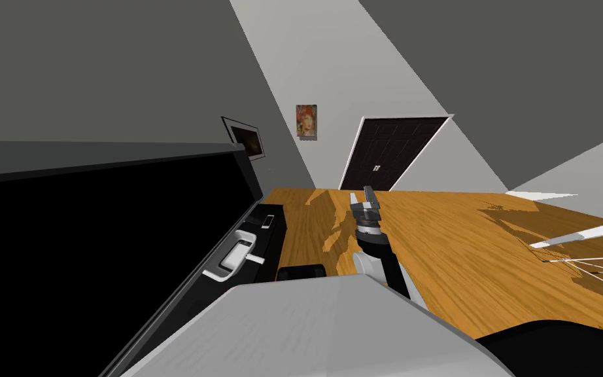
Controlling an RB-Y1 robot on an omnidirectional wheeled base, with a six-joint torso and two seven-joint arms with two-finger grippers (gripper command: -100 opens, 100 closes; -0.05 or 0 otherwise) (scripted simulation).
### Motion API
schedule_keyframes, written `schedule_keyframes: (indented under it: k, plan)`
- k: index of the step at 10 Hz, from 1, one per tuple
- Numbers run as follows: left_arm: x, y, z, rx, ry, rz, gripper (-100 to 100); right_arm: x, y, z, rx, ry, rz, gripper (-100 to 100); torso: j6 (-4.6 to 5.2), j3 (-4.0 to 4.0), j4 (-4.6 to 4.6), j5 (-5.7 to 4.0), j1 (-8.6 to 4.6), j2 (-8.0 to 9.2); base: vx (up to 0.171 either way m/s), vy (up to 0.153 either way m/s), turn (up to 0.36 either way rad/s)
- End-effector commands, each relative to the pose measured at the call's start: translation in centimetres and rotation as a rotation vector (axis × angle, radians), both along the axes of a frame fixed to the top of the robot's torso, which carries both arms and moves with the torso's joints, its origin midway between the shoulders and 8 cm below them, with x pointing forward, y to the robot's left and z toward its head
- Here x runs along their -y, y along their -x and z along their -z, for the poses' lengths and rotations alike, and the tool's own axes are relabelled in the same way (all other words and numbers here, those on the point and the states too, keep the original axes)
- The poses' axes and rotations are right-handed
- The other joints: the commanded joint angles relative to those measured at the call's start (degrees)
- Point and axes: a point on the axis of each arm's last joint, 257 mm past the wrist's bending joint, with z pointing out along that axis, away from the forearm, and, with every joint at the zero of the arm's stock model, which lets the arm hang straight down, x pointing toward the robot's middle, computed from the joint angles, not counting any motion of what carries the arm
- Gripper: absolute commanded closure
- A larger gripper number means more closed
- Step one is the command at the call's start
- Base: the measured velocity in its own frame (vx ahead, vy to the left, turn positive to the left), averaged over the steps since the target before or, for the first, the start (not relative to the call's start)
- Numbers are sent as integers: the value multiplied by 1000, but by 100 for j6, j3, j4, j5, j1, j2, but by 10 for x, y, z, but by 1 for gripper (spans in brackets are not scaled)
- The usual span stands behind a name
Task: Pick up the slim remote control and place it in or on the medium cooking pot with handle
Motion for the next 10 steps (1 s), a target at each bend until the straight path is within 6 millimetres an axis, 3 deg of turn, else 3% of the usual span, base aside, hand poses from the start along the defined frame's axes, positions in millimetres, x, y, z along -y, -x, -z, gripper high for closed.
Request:
schedule_keyframes:
  k: [1,5,7,8,10]
  plan:
    - [3,0,4,-1,1,-42,-100,0,0,0,0,0,0,0,0,0,0,0,0,0,-139,8,-200]
    - [12,-2,15,-4,4,-136,-100,0,0,0,0,0,0,0,0,2,1,-1,-3,3,-130,3,-270]
    - [13,-2,16,-4,5,-142,-100,0,0,0,0,0,0,0,-2,-2,-1,1,6,-5,-79,6,-51]
    - [13,-2,16,-5,5,-147,100,0,0,0,0,0,0,0,-4,-12,-4,1,6,-24,-9,-2,5]
    - [15,-2,16,-6,9,-148,100,0,0,0,0,0,0,0,-3,-24,-9,1,18,-43,0,0,0]
